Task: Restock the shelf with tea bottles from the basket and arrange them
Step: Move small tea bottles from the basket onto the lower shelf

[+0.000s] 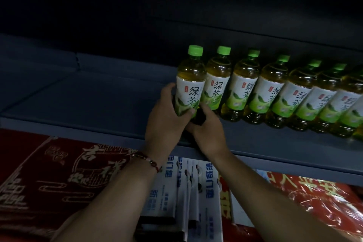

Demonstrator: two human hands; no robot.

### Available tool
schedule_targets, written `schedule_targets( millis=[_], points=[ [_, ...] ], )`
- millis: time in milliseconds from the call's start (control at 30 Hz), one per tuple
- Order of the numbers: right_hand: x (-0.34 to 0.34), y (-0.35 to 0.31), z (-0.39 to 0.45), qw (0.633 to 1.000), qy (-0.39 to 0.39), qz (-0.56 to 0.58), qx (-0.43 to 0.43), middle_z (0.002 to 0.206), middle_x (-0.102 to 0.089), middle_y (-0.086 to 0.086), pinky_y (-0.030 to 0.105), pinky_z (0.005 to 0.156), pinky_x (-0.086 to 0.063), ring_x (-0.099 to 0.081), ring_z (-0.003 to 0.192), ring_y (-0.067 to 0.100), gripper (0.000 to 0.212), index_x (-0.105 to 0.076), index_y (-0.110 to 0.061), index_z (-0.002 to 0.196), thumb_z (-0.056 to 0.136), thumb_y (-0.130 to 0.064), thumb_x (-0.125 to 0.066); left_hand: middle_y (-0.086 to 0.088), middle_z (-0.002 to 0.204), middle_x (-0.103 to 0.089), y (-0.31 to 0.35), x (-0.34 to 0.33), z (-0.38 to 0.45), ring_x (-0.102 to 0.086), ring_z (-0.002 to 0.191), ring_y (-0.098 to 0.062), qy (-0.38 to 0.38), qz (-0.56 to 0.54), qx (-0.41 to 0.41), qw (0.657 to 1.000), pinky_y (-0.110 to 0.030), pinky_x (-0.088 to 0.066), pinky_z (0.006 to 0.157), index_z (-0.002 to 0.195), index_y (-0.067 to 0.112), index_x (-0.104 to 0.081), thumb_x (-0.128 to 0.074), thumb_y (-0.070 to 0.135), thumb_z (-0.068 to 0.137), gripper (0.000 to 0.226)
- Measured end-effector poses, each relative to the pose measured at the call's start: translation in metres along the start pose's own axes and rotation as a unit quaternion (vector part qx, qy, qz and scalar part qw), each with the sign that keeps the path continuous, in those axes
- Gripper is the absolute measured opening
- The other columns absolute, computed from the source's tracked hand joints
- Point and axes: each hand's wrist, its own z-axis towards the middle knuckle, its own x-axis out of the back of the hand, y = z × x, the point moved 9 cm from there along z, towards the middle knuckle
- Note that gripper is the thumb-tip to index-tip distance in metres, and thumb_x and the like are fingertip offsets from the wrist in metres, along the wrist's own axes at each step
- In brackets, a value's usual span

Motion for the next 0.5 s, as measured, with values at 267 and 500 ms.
schedule_targets(
  millis=[267,500],
  points=[
    [-0.012,0.011,0.020,0.998,-0.036,0.024,-0.049,0.121,-0.067,-0.009,0.020,0.093,-0.051,-0.061,0.110,0.002,0.054,-0.058,-0.022,0.134,0.083,-0.010,-0.071,-0.002,0.125,-0.054,-0.016,0.001,0.025,-0.054,0.116,-0.017,0.008,0.098,-0.015,0.995,-0.034,-0.047,0.093,0.155,0.043,-0.023,-0.070,0.035,0.091,0.080],
    [-0.018,0.012,0.033,0.995,-0.061,0.045,-0.061,0.118,-0.069,-0.004,0.019,0.090,-0.050,-0.062,0.107,0.005,0.052,-0.061,-0.018,0.131,0.082,-0.003,-0.067,-0.005,0.138,-0.054,-0.024,-0.005,0.036,-0.053,0.123,-0.018,0.014,0.109,-0.007,0.994,-0.040,-0.046,0.104,0.156,0.031,-0.028,-0.064,0.030,0.095,0.070]
  ],
)
